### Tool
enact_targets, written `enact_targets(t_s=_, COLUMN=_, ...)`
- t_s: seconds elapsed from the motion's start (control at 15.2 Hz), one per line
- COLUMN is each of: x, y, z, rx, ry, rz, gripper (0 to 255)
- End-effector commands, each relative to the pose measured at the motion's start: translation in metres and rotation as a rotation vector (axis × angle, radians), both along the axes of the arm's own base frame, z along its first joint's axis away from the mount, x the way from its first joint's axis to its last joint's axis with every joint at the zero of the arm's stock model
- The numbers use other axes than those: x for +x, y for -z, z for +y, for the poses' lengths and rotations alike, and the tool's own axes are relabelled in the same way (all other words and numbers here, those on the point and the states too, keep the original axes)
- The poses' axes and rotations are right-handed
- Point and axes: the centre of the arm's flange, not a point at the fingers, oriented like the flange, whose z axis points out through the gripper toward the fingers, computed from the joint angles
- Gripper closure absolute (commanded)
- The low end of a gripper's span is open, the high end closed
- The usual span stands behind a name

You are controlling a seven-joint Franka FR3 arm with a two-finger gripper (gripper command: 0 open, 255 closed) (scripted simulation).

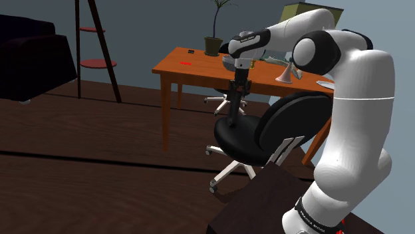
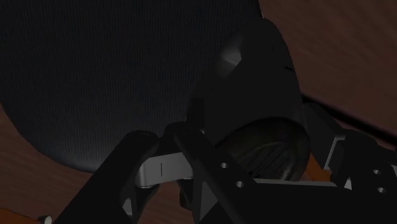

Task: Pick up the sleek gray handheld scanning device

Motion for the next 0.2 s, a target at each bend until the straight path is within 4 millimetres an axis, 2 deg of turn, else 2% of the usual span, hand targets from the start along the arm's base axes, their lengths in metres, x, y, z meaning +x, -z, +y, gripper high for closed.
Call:
enact_targets(t_s=0.0, x=-0.0005, y=-0.0124, z=0.0004, rx=-0.001, ry=0.000, rz=-0.002, gripper=255)
enact_targets(t_s=0.13, x=-0.0005, y=-0.0132, z=0.0004, rx=-0.001, ry=0.000, rz=-0.002, gripper=255)
